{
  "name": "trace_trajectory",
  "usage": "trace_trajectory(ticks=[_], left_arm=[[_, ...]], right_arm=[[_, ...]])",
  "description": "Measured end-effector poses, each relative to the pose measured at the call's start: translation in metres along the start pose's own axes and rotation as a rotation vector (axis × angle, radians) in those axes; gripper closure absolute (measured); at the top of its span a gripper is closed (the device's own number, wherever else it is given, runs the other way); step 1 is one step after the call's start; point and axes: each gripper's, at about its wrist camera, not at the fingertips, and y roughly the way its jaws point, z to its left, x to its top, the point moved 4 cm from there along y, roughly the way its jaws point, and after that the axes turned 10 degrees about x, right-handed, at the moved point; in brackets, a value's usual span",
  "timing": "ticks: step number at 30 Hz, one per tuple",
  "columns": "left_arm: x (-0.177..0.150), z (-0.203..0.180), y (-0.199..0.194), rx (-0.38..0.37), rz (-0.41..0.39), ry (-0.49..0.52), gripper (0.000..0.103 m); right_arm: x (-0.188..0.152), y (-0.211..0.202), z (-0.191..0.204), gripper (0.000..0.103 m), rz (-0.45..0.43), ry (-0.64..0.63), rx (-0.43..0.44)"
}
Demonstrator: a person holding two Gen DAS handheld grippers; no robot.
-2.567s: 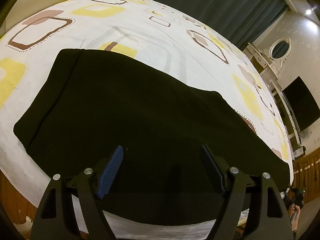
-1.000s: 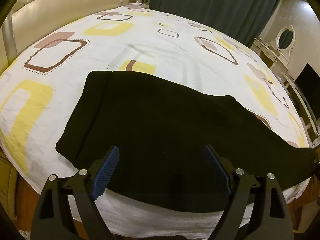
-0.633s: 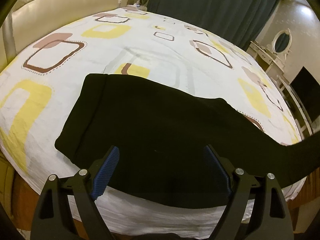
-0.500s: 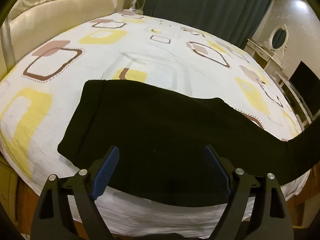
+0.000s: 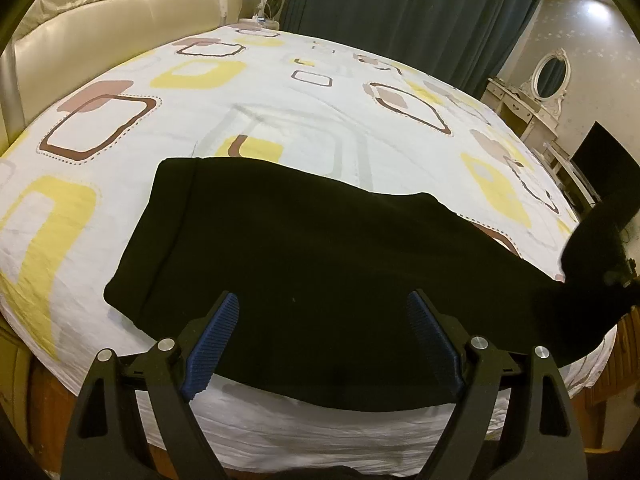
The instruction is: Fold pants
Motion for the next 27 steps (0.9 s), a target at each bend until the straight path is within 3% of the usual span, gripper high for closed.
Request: trace_trajectory(ticks=[6,15,27], left_arm=[[-0.002,-0.003,0.001,-0.007,0.002,0.009,0.018],[-0.005,-0.011,0.003,-0.012,0.004,0.035,0.018],[-0.008,-0.013,0.006,-0.017,0.010,0.039,0.018]], right_arm=[[-0.025,0.064,0.011,0.079,0.099,-0.039,-0.068],[-0.040,0.101,0.022,0.078,0.145,-0.061,-0.102],[-0.047,0.115,0.042,0.070,0.143,0.008,0.019]])
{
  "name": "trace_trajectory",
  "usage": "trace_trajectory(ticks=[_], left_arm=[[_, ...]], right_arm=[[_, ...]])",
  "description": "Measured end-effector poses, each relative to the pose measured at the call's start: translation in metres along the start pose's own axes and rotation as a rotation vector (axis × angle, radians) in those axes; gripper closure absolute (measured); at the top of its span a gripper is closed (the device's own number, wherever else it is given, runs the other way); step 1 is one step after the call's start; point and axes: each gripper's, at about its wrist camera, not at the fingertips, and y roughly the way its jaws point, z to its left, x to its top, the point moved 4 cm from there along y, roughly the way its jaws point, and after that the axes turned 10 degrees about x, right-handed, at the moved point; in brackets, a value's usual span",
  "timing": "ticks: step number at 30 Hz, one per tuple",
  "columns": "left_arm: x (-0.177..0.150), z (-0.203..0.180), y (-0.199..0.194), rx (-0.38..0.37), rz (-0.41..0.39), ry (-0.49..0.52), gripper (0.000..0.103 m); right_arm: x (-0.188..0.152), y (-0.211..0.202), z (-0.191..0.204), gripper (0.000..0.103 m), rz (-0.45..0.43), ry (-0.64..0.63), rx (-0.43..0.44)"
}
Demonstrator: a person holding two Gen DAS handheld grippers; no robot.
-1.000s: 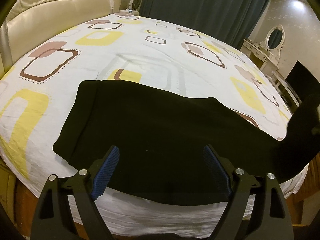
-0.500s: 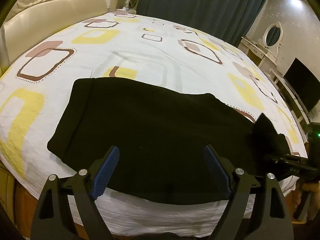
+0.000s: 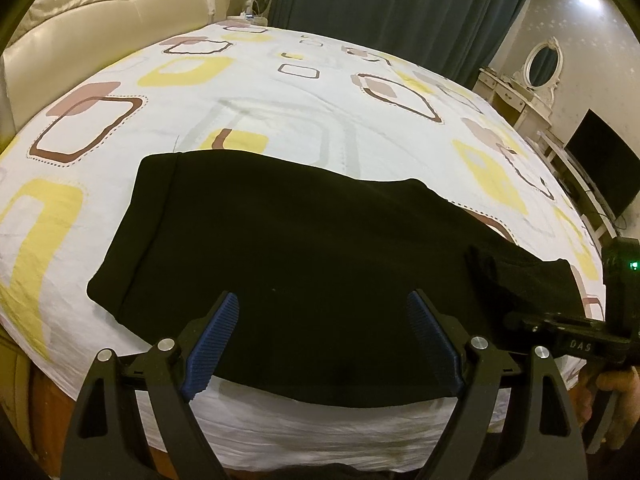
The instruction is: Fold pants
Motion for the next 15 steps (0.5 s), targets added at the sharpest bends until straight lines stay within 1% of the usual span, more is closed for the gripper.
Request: trace_trajectory(ticks=[2,6,12,15], left_arm=[[-0.001,-0.001,0.001,-0.001,0.002,0.004,0.018],[-0.001,-0.002,0.002,-0.001,0.002,0.013,0.018],[-0.002,-0.005,0.002,0.000,0.000,0.024,0.018],[-0.003,-0.007,0.002,0.001,0.003,0.031,0.018]], right_arm=[[-0.001,0.000,0.000,0.064,-0.009,0.020,0.023],[-0.003,0.002,0.001,0.059,-0.023,0.061,0.085],[-0.010,0.011,-0.011,0.058,-0.045,0.141,0.169],[-0.013,0.011,-0.014,0.058,-0.073,0.137,0.196]])
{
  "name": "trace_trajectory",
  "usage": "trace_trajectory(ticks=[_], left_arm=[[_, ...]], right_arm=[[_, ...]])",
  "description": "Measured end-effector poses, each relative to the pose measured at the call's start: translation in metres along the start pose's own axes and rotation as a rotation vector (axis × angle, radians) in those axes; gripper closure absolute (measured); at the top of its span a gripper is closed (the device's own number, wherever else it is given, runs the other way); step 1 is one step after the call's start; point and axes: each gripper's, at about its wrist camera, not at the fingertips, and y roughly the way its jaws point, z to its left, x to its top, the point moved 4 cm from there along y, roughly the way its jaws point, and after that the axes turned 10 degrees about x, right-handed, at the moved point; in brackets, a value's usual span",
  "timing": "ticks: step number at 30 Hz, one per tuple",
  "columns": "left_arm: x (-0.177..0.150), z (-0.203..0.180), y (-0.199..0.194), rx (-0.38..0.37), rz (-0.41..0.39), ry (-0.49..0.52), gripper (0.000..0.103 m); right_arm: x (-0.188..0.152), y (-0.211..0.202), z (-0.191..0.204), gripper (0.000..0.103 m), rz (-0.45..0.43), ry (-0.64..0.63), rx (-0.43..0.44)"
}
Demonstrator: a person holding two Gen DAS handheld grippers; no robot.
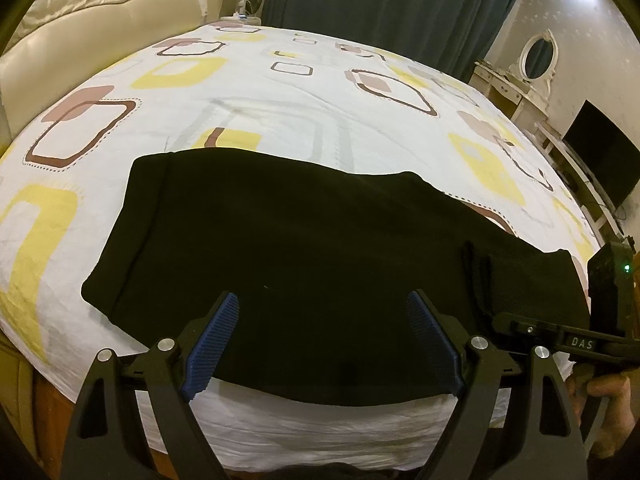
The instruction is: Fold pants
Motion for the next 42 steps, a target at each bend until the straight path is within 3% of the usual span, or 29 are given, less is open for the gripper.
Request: trace_trajectory(ticks=[6,8,12,20,24,34,37,40,42], left_arm=[[0.000,-0.002,-0.001,0.006,-0.011,0.012,0.018],[0.000,-0.002,-0.001,0.004,-0.008,0.010,0.018],[0.001,0.000,-0.002,0.005,-0.005,0.004,0.018],[0.003,0.007,0.003,0.011,0.018,-0.001,0.018],[0.008,0.022,0.003,-0.006,0.039,-0.015,0.018],[0.025,0.130,0.032,0.021,0.110,-0.133,0.018],[0.028,0.164,0.055,-0.013,0.175,-0.214,0.018],[0.029,0.175,0.073,-0.060,0.229,-0.252,0.018],[0.034,0.172,0.080,-0.076,0.226,-0.226,0.018]], right_arm=[[-0.010,-0.029,0.003,0.052,-0.183,-0.001,0.086],[-0.019,-0.042,0.002,0.048,-0.272,-0.014,0.080],[-0.031,-0.054,-0.006,0.043,-0.369,-0.032,0.056],[-0.034,-0.035,-0.006,0.034,-0.305,-0.123,-0.039],[-0.032,-0.033,-0.007,0.030,-0.295,-0.097,-0.024],[-0.039,-0.034,-0.009,0.025,-0.315,-0.112,0.006],[-0.038,-0.034,-0.008,0.022,-0.314,-0.112,0.012],[-0.040,-0.035,-0.009,0.021,-0.314,-0.112,0.009],[-0.040,-0.035,-0.009,0.020,-0.313,-0.107,0.012]])
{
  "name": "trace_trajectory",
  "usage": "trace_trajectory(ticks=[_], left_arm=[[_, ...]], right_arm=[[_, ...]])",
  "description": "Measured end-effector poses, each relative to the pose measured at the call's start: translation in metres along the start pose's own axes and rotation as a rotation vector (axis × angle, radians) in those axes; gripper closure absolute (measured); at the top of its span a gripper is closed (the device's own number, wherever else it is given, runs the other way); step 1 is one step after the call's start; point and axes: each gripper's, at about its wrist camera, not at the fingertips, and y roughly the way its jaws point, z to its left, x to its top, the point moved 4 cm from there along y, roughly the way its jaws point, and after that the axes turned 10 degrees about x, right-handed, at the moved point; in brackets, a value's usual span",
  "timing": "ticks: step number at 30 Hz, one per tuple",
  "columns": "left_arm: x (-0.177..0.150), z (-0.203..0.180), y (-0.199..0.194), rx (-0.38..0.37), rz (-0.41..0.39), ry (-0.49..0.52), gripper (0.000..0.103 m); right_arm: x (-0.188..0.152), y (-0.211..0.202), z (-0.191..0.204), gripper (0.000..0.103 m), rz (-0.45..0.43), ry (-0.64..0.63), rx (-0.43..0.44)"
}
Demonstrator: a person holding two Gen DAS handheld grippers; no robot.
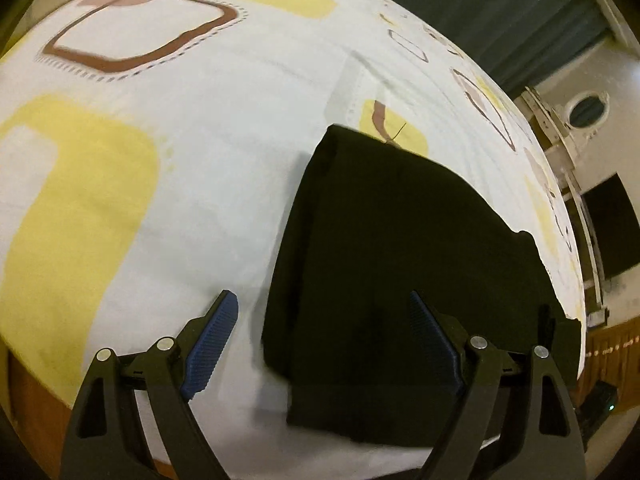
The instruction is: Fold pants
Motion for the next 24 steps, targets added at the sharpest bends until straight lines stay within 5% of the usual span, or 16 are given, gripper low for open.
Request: trace_trajectory(ticks=[7,10,12,13,18,24], left_arm=[[0.013,-0.019,0.016,0.025,0.016,0.105,0.022],[0.012,-0.023,0.015,0.052,0.012,0.145,0.042],[0.012,-0.021,0.013,0.008,0.032,0.127,0.069],[0.012,-0.019,0.013,-0.016,0.048,0.107,0.074],[0.012,-0.025,0.006,-0.016,0.054,0.100,0.088],[0.017,-0.045,-0.034,-0.097,0.008,0.076,0.090]], right_arm=[[0.004,-0.001,-0.002,0.020,0.010,0.057,0.025],[0.005,-0.001,-0.003,0.019,0.013,0.080,0.046],[0.005,-0.001,-0.002,0.019,0.015,0.079,0.045],[0.005,-0.001,-0.002,0.019,0.015,0.078,0.044],[0.005,-0.002,-0.001,0.019,0.015,0.093,0.054],[0.009,-0.008,-0.006,0.019,0.002,0.142,0.086]])
